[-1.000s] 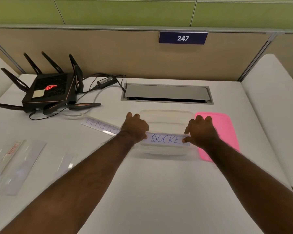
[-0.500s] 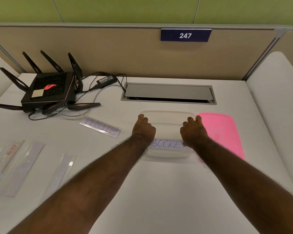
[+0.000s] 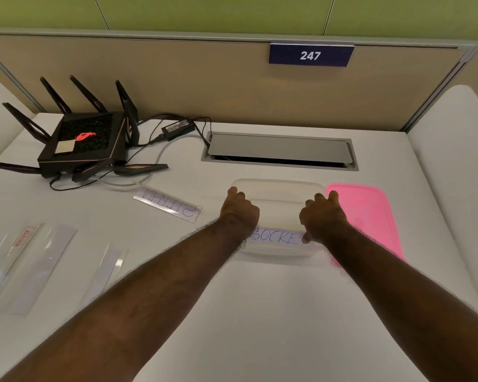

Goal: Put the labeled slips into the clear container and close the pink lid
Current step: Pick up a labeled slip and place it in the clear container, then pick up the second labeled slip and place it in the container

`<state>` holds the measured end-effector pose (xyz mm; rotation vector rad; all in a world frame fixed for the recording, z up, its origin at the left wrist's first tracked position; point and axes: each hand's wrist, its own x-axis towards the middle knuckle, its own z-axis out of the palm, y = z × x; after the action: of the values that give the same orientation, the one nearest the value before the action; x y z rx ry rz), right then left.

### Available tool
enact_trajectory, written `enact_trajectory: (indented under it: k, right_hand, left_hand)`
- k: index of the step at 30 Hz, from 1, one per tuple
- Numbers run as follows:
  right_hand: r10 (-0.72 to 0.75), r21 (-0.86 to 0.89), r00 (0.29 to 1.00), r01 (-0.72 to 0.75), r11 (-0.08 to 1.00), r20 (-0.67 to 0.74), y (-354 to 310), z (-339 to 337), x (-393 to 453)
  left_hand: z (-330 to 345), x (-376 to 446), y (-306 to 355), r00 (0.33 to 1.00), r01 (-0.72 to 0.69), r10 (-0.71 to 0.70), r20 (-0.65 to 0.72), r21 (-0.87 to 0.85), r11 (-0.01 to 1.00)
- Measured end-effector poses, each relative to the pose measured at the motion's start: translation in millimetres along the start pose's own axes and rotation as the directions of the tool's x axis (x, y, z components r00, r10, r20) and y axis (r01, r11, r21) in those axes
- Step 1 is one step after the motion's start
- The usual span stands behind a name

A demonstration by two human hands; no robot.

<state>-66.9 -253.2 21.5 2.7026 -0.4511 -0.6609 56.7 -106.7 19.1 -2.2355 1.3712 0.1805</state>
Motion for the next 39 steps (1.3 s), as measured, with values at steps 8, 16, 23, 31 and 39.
enact_trajectory:
  k: [8,16,23,31,39]
  right_hand:
    - [0.159,0.275,0.954,-0.086,0.957,-0.253,14.0,-27.9,-1.3]
    - [0.164,0.388,0.883,0.022,0.921,-0.439,-23.9,-68.7,6.5]
    - [0.045,0.370,0.879,0.153,0.916,-0.475,-101.9,-94.1,27.0]
    - [-0.092,0.439,0.888,0.310,0.843,-0.451,-198.8,-94.0,48.3]
    - [0.051,0.547,0.971,0.088,0.833,-0.233,-228.9,-94.4,67.2]
  left_hand:
    - [-8.1,-14.5,-21.1,0.941,0.010,-0.087,-0.328,-0.231,0.973]
    - [21.0,-26.4,-88.8,0.871,0.176,-0.340,-0.355,-0.421,0.890]
    - [73.8,-45.2,-159.1,0.836,0.388,-0.503,-0.218,-0.414,0.824]
    - [122.7,-62.0,-194.0,0.838,0.511,-0.542,0.057,-0.427,0.746]
    - [136.9,-52.8,-207.8,0.890,0.442,-0.417,0.185,-0.573,0.690]
